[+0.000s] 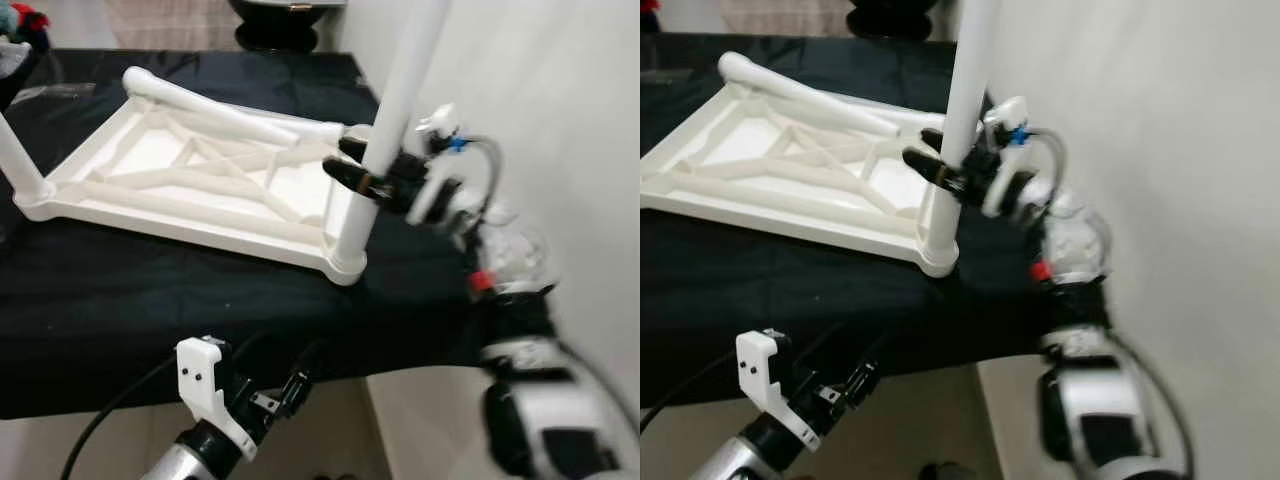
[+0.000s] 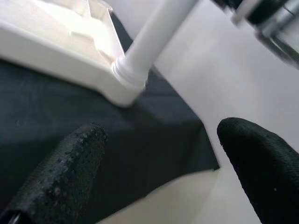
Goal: Building children table
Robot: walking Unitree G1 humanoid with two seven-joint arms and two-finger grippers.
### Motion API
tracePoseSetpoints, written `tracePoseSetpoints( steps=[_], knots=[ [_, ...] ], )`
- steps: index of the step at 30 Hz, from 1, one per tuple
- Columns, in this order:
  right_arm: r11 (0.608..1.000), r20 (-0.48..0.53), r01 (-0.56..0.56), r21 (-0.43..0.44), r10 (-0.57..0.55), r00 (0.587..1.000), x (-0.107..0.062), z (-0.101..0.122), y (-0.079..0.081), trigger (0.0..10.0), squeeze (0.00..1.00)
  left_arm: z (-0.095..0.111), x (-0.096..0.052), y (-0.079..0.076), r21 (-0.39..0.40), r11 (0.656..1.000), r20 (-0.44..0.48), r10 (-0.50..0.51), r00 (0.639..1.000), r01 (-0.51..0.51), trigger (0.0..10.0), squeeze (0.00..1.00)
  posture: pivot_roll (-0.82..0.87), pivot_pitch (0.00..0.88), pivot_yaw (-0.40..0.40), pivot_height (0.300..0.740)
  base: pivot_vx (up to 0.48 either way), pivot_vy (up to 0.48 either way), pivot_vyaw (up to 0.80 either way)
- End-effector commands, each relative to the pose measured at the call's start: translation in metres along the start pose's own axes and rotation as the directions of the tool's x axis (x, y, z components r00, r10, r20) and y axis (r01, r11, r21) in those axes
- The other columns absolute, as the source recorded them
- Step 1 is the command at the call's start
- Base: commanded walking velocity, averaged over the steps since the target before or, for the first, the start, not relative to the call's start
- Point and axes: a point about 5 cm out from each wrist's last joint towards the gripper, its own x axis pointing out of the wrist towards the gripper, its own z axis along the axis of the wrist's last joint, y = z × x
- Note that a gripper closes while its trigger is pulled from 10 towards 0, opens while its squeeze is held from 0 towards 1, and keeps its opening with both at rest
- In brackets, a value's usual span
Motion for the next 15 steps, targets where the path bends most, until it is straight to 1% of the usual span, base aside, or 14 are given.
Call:
tracePoseSetpoints(
  steps=[1, 2, 3, 4, 5, 7, 8, 10, 11, 12, 13, 14, 15],
  knots=[
    [0.995, -0.282, 0.098, 0.026, -0.087, 0.955, -0.025, -0.049, 0.025, 0.0, 0.0, -0.004, 0.002, 0.004, -0.018, 1.0, -0.016, 0.004, 1.0, -0.004, 10.0, 0.0, 0.08, 0.153, -0.13, 0.74, 0.0, 0.0, 0.0],
    [0.992, -0.283, 0.104, 0.078, -0.078, 0.956, -0.029, -0.049, 0.04, 0.0, 0.0, -0.005, 0.004, 0.007, -0.016, 1.0, -0.016, 0.005, 1.0, -0.005, 10.0, 0.0, 0.07, 0.145, -0.128, 0.74, 0.0, 0.0, 0.0],
    [0.992, -0.277, 0.094, 0.085, -0.067, 0.959, -0.025, -0.049, 0.046, 0.0, 0.0, -0.006, 0.007, 0.011, -0.014, 1.0, -0.016, 0.005, 1.0, -0.006, 10.0, 0.0, 0.08, 0.113, -0.122, 0.74, 0.0, 0.0, 0.0],
    [0.993, -0.273, 0.086, 0.086, -0.06, 0.96, -0.021, -0.049, 0.048, 0.0, 0.0, -0.006, 0.01, 0.013, -0.013, 1.0, -0.017, 0.006, 1.0, -0.006, 10.0, 0.0, 0.08, 0.113, -0.122, 0.74, 0.0, 0.0, 0.0],
    [0.996, -0.253, 0.05, 0.067, -0.031, 0.967, -0.012, -0.045, 0.049, 0.0, 0.0, -0.008, 0.014, 0.018, -0.013, 1.0, -0.019, 0.011, 1.0, -0.011, 10.0, 0.0, 0.06, 0.099, -0.128, 0.74, 0.0, 0.0, 0.0],
    [0.997, -0.247, 0.042, 0.064, -0.025, 0.969, -0.01, -0.044, 0.05, 0.0, 0.0, -0.008, 0.015, 0.019, -0.013, 1.0, -0.019, 0.012, 1.0, -0.012, 10.0, 0.0, 0.06, 0.099, -0.128, 0.74, 0.0, 0.0, 0.0],
    [0.998, -0.242, 0.022, 0.063, -0.006, 0.97, -0.005, -0.04, 0.049, 0.0, 0.0, -0.007, 0.016, 0.021, -0.009, 1.0, -0.016, 0.015, 1.0, -0.015, 10.0, 0.0, 0.06, 0.083, -0.128, 0.74, 0.0, 0.0, 0.0],
    [0.998, -0.242, 0.022, 0.063, -0.006, 0.97, -0.005, -0.04, 0.049, 0.0, 0.0, -0.007, 0.016, 0.021, -0.009, 1.0, -0.016, 0.015, 1.0, -0.015, 10.0, 0.0, 0.06, 0.083, -0.128, 0.74, 0.0, 0.0, 0.0],
    [0.998, -0.24, 0.015, 0.063, 0.001, 0.971, -0.002, -0.037, 0.049, 4.2, 0.0, -0.007, 0.017, 0.022, -0.006, 1.0, -0.013, 0.018, 1.0, -0.018, 10.0, 0.0, 0.06, 0.083, -0.128, 0.74, 0.0, 0.0, 0.0],
    [0.998, -0.217, -0.027, 0.063, 0.04, 0.975, 0.005, -0.033, 0.048, 10.0, 0.0, -0.006, 0.018, 0.024, -0.002, 1.0, -0.01, 0.021, 1.0, -0.021, 10.0, 0.0, 0.05, 0.075, -0.126, 0.74, 0.0, 0.0, 0.0],
    [0.998, -0.218, -0.06, 0.034, 0.066, 0.974, 0.008, -0.029, 0.049, 10.0, 0.0, -0.006, 0.019, 0.025, 0.0, 1.0, -0.008, 0.022, 1.0, -0.022, 10.0, 0.0, 0.06, 0.081, -0.126, 0.74, 0.0, 0.0, 0.0],
    [0.994, -0.216, -0.098, 0.038, 0.104, 0.971, 0.01, -0.026, 0.051, 10.0, 0.32, -0.005, 0.018, 0.024, 0.001, 1.0, -0.006, 0.023, 1.0, -0.023, 10.0, 0.0, 0.06, 0.088, -0.124, 0.74, 0.0, 0.0, 0.0],
    [0.994, -0.216, -0.098, 0.038, 0.104, 0.971, 0.01, -0.026, 0.051, 10.0, 0.32, -0.005, 0.018, 0.024, 0.001, 1.0, -0.006, 0.023, 1.0, -0.023, 10.0, 0.0, 0.06, 0.088, -0.124, 0.74, 0.0, 0.0, 0.0]
  ],
)
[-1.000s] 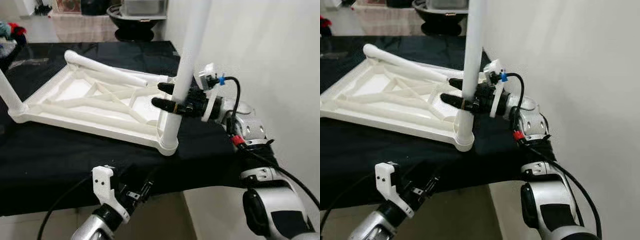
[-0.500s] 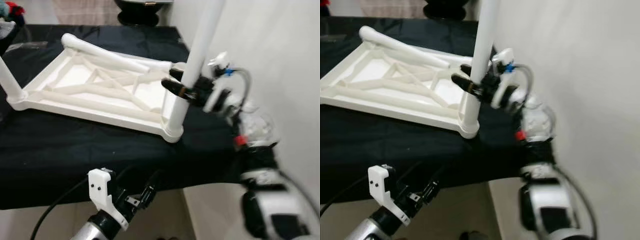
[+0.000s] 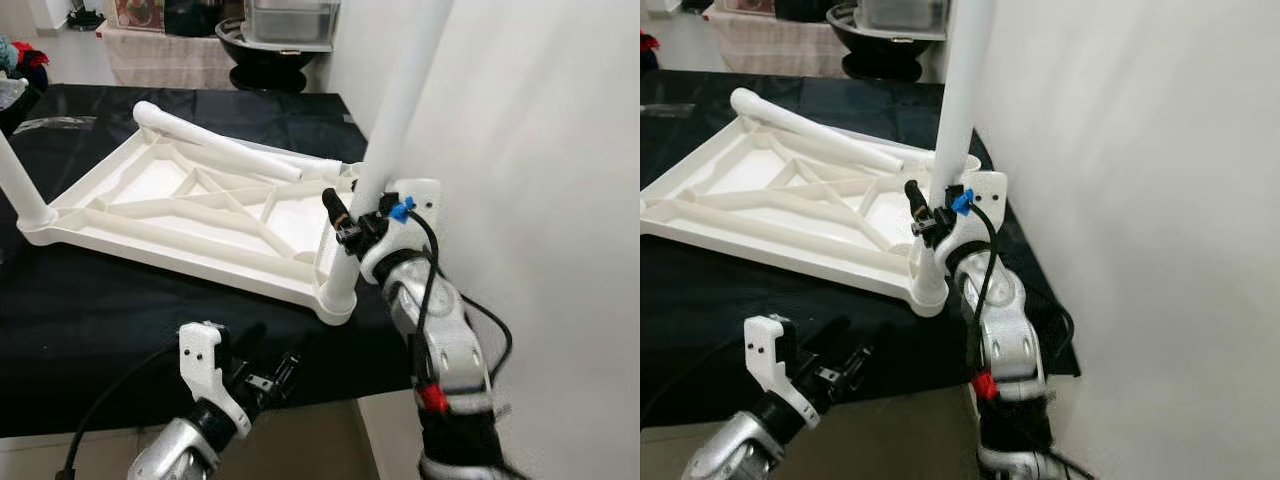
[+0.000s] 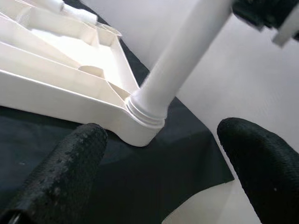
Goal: Building children table
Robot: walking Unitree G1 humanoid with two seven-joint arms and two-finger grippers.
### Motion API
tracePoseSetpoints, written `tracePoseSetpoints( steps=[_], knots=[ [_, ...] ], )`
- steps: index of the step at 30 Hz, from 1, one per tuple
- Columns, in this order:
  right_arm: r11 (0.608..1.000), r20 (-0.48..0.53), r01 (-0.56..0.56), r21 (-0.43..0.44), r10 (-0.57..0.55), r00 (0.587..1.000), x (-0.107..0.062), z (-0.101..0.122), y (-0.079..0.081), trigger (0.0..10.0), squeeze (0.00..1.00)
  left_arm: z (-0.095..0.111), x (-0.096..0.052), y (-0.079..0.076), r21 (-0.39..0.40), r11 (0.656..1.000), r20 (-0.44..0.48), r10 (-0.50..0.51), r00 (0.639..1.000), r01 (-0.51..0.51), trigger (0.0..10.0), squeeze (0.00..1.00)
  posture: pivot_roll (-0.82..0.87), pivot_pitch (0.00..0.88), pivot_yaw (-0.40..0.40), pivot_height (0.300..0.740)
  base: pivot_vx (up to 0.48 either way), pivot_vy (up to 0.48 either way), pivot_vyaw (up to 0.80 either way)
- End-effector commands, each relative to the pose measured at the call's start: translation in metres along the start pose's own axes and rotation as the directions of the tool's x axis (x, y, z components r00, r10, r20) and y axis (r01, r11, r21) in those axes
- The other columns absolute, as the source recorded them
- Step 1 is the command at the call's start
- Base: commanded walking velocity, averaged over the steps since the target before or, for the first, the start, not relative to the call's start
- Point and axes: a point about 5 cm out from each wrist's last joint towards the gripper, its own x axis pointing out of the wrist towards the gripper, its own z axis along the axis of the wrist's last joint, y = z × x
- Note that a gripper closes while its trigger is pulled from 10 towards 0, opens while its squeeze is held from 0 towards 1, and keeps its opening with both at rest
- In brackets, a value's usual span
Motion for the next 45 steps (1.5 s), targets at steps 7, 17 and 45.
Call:
tracePoseSetpoints(
  steps=[7, 17, 45],
  knots=[
    [0.848, 0.039, -0.527, -0.045, 0.529, 0.848, -0.006, 0.001, 0.002, 10.0, 1.0, 0.002, -0.009, -0.011, -0.021, 1.0, -0.002, -0.011, 1.0, 0.011, 10.0, 0.0, 0.08, 0.164, -0.114, 0.74, 0.0, 0.0, 0.0],
    [0.731, -0.008, -0.676, -0.099, 0.678, 0.735, 0.003, 0.014, -0.061, 10.0, 0.0, 0.016, -0.035, -0.035, -0.039, 0.999, -0.005, -0.025, 1.0, 0.025, 10.0, 0.0, 0.14, 0.292, -0.078, 0.74, 0.0, 0.0, 0.0],
    [0.988, -0.248, 0.151, 0.016, -0.143, 0.958, -0.027, -0.059, 0.002, 0.0, 0.0, 0.003, -0.013, -0.01, -0.035, 0.999, -0.031, 0.004, 1.0, -0.005, 10.0, 0.0, 0.03, 0.117, -0.15, 0.74, 0.0, 0.0, 0.0]
  ],
)
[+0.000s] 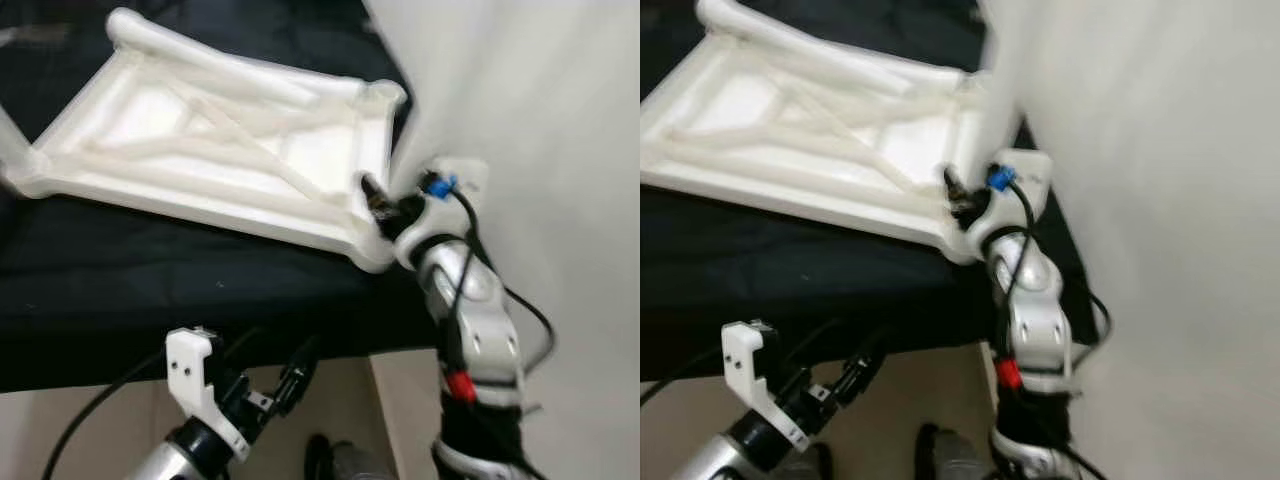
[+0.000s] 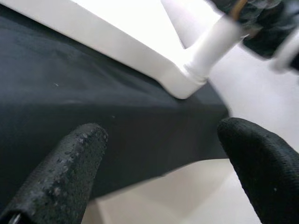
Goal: Building children table
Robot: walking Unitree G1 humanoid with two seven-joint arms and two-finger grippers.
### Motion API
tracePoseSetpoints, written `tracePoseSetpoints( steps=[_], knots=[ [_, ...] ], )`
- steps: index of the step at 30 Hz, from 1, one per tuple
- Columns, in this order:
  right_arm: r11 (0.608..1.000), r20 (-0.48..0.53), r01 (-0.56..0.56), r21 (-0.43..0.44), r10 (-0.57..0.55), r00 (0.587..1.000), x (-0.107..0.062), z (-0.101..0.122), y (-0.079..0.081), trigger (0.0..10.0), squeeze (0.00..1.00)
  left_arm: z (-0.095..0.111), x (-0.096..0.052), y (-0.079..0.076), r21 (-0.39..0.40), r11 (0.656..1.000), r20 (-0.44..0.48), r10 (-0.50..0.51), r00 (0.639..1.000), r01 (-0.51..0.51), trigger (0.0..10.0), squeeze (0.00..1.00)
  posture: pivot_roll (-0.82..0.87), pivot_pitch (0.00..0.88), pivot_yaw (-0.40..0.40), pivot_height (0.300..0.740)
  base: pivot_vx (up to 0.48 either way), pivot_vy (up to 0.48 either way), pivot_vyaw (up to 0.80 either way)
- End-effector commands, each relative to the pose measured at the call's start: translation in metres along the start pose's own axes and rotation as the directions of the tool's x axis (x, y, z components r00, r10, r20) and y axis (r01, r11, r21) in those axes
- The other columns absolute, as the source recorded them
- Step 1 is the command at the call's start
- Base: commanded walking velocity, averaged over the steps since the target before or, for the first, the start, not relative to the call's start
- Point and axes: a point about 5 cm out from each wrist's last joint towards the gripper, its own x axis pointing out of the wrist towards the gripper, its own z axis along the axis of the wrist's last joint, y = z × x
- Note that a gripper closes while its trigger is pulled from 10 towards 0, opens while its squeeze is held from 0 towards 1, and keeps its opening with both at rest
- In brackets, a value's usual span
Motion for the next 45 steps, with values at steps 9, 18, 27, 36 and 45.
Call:
tracePoseSetpoints(
  steps=[9, 18, 27, 36, 45],
  knots=[
    [0.914, -0.107, -0.34, 0.219, 0.369, 0.923, 0.009, -0.015, 0.058, 10.0, 0.0, -0.003, 0.009, 0.002, 0.004, 1.0, 0.017, -0.015, 1.0, 0.015, 10.0, 0.0, 0.02, 0.127, -0.145, 0.74, 0.0, 0.0, 0.0],
    [0.636, 0.081, -0.765, 0.101, 0.761, 0.644, 0.004, 0.002, -0.003, 10.0, 1.0, 0.005, -0.01, -0.017, -0.01, 0.999, 0.015, -0.035, 0.999, 0.035, 10.0, 0.0, 0.08, 0.242, -0.112, 0.74, 0.0, 0.0, 0.0],
    [0.538, 0.053, -0.842, -0.047, 0.843, 0.536, 0.03, 0.036, -0.047, 10.0, 0.7, 0.015, -0.029, -0.033, -0.024, 0.999, 0.011, -0.044, 0.999, 0.045, 10.0, 0.0, 0.12, 0.327, -0.087, 0.74, 0.0, 0.0, 0.0],
    [0.455, 0.112, -0.889, -0.048, 0.887, 0.447, 0.034, 0.047, -0.043, 0.0, 0.0, 0.016, -0.032, -0.036, -0.027, 0.999, 0.001, -0.037, 0.999, 0.037, 10.0, 0.0, 0.11, 0.321, -0.093, 0.74, 0.0, 0.0, 0.0],
    [0.936, -0.106, -0.347, 0.058, 0.351, 0.93, 0.007, -0.008, -0.029, 0.0, 0.0, 0.009, -0.018, -0.022, -0.02, 0.999, 0.008, -0.033, 0.999, 0.033, 10.0, 0.0, 0.04, 0.224, -0.154, 0.74, 0.0, 0.0, 0.0]
  ],
)
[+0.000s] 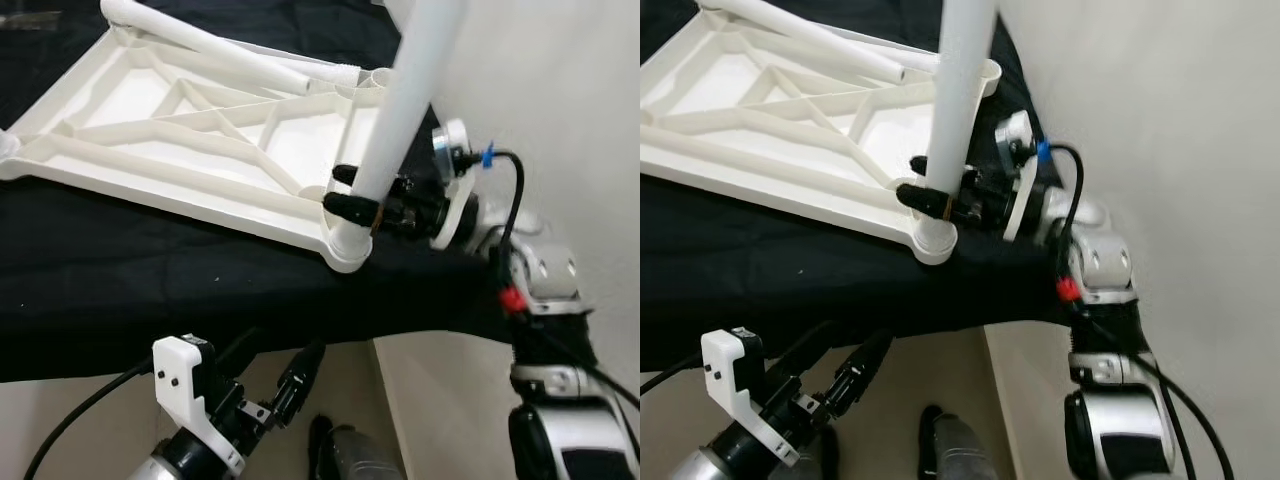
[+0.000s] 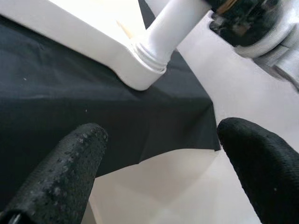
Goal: Building children table
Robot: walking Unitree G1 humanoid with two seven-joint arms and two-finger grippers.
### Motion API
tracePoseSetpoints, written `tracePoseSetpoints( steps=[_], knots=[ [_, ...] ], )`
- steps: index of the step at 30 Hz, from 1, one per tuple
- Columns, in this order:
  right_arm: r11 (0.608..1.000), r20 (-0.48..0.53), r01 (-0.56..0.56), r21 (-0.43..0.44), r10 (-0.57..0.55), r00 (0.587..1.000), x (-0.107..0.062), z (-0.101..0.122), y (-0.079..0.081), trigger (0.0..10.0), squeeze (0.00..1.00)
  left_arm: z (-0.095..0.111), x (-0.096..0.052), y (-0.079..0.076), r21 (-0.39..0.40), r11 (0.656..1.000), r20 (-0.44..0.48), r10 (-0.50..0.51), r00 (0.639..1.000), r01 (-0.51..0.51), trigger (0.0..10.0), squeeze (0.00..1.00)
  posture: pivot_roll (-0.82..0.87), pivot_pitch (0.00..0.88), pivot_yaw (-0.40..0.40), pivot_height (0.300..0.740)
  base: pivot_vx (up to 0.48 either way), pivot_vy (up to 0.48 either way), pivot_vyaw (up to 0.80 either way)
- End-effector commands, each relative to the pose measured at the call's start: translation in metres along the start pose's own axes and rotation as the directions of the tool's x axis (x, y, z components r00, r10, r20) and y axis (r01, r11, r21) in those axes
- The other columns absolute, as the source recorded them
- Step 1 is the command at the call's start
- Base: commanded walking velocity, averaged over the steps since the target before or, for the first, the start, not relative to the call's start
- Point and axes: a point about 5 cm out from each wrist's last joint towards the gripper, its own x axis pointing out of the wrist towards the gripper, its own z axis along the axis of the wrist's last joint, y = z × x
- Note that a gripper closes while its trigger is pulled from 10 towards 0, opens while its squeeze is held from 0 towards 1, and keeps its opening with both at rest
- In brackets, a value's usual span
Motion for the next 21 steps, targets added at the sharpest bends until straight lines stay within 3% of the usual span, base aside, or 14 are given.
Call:
tracePoseSetpoints(
  steps=[1, 3, 4, 5, 6, 7, 8, 12, 13, 16, 17, 18, 19, 21],
  knots=[
    [0.849, -0.238, 0.528, -0.014, -0.516, 0.823, -0.026, -0.042, -0.002, 0.0, 0.0, -0.008, 0.003, 0.007, -0.012, 1.0, -0.021, 0.011, 1.0, -0.012, 10.0, 0.0, 0.03, 0.202, -0.152, 0.74, 0.0, 0.0, 0.0],
    [0.849, -0.238, 0.528, -0.014, -0.516, 0.823, -0.026, -0.042, -0.002, 0.0, 0.0, -0.008, 0.003, 0.007, -0.012, 1.0, -0.021, 0.011, 1.0, -0.012, 10.0, 0.0, 0.03, 0.202, -0.152, 0.74, 0.0, 0.0, 0.0],
    [0.801, -0.217, 0.593, -0.086, -0.596, 0.773, -0.03, -0.041, 0.016, 0.0, 0.0, -0.009, 0.006, 0.01, -0.009, 1.0, -0.019, 0.013, 1.0, -0.013, 10.0, 0.0, 0.03, 0.194, -0.149, 0.74, 0.0, 0.0, 0.0],
    [0.817, -0.217, 0.569, -0.089, -0.574, 0.79, -0.025, -0.043, 0.03, 0.0, 0.0, -0.011, 0.01, 0.013, -0.006, 1.0, -0.019, 0.014, 1.0, -0.014, 10.0, 0.0, 0.03, 0.176, -0.14, 0.74, 0.0, 0.0, 0.0],
    [0.817, -0.217, 0.569, -0.089, -0.574, 0.79, -0.025, -0.043, 0.03, 0.0, 0.0, -0.011, 0.01, 0.013, -0.006, 1.0, -0.019, 0.014, 1.0, -0.014, 10.0, 0.0, 0.03, 0.176, -0.14, 0.74, 0.0, 0.0, 0.0],
    [0.85, -0.206, 0.519, -0.092, -0.526, 0.825, -0.016, -0.043, 0.036, 0.0, 0.0, -0.013, 0.013, 0.016, -0.001, 1.0, -0.02, 0.015, 1.0, -0.015, 10.0, 0.0, 0.03, 0.15, -0.145, 0.74, 0.0, 0.0, 0.0],
    [0.872, -0.204, 0.481, -0.088, -0.488, 0.849, -0.008, -0.042, 0.037, 0.0, 0.0, -0.014, 0.016, 0.02, 0.0, 1.0, -0.018, 0.02, 1.0, -0.02, 10.0, 0.0, 0.03, 0.141, -0.145, 0.74, 0.0, 0.0, 0.0],
    [0.89, -0.21, 0.449, -0.074, -0.454, 0.866, 0.001, -0.041, 0.036, 0.0, 0.0, -0.015, 0.019, 0.023, 0.002, 1.0, -0.016, 0.024, 1.0, -0.024, 10.0, 0.0, 0.02, 0.133, -0.145, 0.74, 0.0, 0.0, 0.0],
    [0.913, -0.222, 0.405, -0.044, -0.404, 0.887, 0.008, -0.038, 0.034, 10.0, 0.0, -0.015, 0.02, 0.023, 0.004, 1.0, -0.012, 0.023, 1.0, -0.023, 10.0, 0.0, 0.03, 0.137, -0.142, 0.74, 0.0, 0.0, 0.0],
    [0.94, -0.208, 0.341, -0.01, -0.335, 0.919, 0.013, -0.037, 0.031, 10.0, 0.0, -0.014, 0.018, 0.021, 0.005, 1.0, -0.01, 0.021, 1.0, -0.021, 10.0, 0.0, 0.03, 0.147, -0.138, 0.74, 0.0, 0.0, 0.0],
    [0.961, -0.141, 0.277, 0.02, -0.272, 0.952, 0.017, -0.031, 0.026, 10.0, 0.0, -0.014, 0.017, 0.019, 0.005, 1.0, -0.009, 0.018, 1.0, -0.018, 10.0, 0.0, 0.04, 0.168, -0.132, 0.74, 0.0, 0.0, 0.0],
    [0.961, -0.141, 0.277, 0.02, -0.272, 0.952, 0.017, -0.031, 0.026, 10.0, 0.0, -0.014, 0.017, 0.019, 0.005, 1.0, -0.009, 0.018, 1.0, -0.018, 10.0, 0.0, 0.04, 0.168, -0.132, 0.74, 0.0, 0.0, 0.0],
    [0.978, -0.083, 0.209, 0.015, -0.207, 0.975, 0.018, -0.024, 0.018, 10.0, 1.0, -0.013, 0.014, 0.016, 0.004, 1.0, -0.01, 0.014, 1.0, -0.014, 10.0, 0.0, 0.04, 0.185, -0.127, 0.74, 0.0, 0.0, 0.0],
    [0.998, -0.028, 0.054, -0.019, -0.055, 0.998, 0.016, -0.013, 0.007, 10.0, 1.0, -0.011, 0.01, 0.01, 0.002, 1.0, -0.01, 0.007, 1.0, -0.007, 10.0, 0.0, 0.06, 0.212, -0.119, 0.74, 0.0, 0.0, 0.0]
  ],
)
